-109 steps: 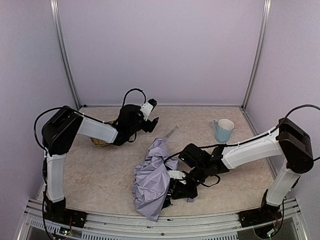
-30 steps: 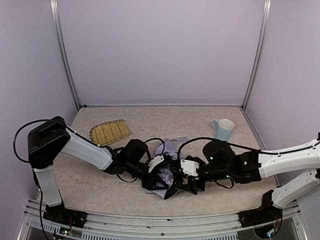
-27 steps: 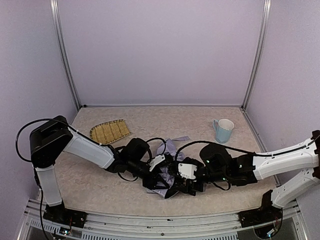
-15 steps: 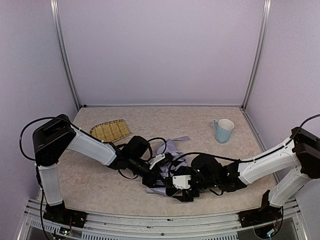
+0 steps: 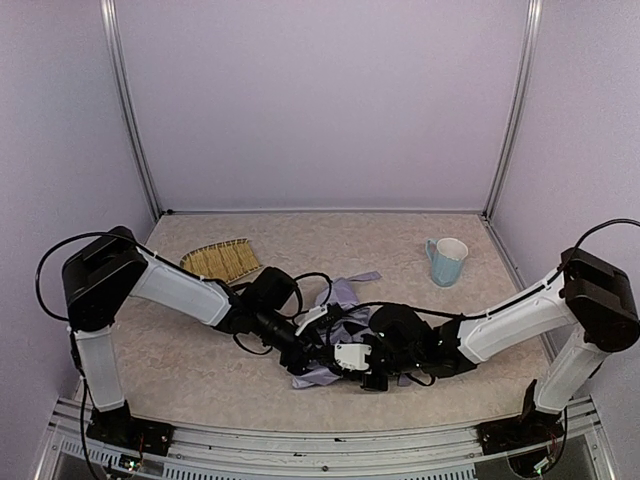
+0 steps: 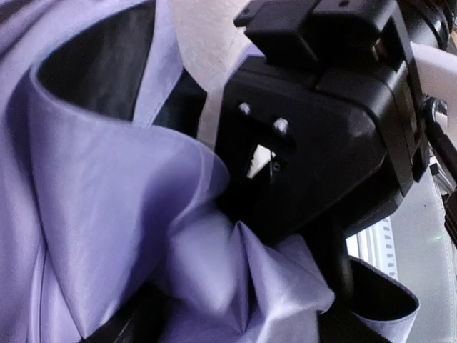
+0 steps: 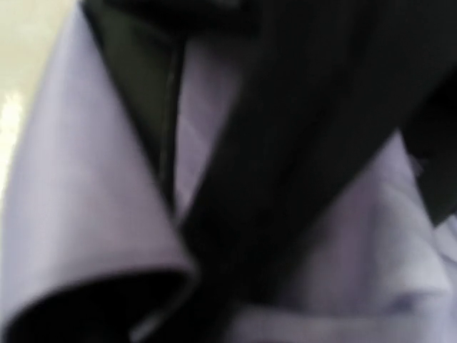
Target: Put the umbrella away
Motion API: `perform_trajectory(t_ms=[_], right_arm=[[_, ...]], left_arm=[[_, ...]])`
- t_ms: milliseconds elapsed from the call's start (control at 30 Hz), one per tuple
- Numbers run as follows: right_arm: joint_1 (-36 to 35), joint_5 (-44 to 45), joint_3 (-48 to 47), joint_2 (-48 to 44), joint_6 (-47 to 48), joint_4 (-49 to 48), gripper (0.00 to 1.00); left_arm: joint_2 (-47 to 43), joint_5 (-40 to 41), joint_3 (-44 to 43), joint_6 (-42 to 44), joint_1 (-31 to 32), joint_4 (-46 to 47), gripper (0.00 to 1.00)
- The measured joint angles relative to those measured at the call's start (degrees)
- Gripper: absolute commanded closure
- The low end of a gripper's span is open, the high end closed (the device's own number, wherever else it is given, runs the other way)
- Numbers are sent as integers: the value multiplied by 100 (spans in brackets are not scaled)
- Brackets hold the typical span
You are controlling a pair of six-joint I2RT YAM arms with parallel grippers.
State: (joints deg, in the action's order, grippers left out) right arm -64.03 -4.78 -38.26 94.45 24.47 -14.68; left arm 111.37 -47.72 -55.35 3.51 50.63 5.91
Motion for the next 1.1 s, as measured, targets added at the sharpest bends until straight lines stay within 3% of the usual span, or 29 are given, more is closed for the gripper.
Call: perform_trajectory(t_ms=[33, 200, 367, 600, 733, 833, 967, 1100], right_arm=[[4, -63, 0, -17, -85, 22, 85], [83, -444, -142, -22, -599, 269, 88], [212, -918, -369, -15, -1123, 669, 88], [579, -1891, -697, 83, -1661, 1368, 89], [960, -2771, -1005, 372, -1878, 1735, 90], [1211, -3425, -1209, 610, -1961, 1941, 91], [1462, -4135, -1561, 1021, -1956, 2275, 92], [1670, -4763, -1937, 1467, -1919, 2610, 92]], left_arm=[[-59, 52, 4, 22, -7, -13, 19], [-632, 584, 369, -63, -59, 203, 5], [-1473, 997, 1130, -275, -203, 962, 5], [-2859, 2044, 2249, -417, -229, 2013, 14], [-3923, 2883, 3049, -87, 420, 2326, 16], [-4538, 3536, 3464, 503, 1209, 2385, 8], [-4280, 4269, 3390, 1307, 1648, 2404, 3], [-3222, 4800, 2876, 2006, 1674, 2277, 3]])
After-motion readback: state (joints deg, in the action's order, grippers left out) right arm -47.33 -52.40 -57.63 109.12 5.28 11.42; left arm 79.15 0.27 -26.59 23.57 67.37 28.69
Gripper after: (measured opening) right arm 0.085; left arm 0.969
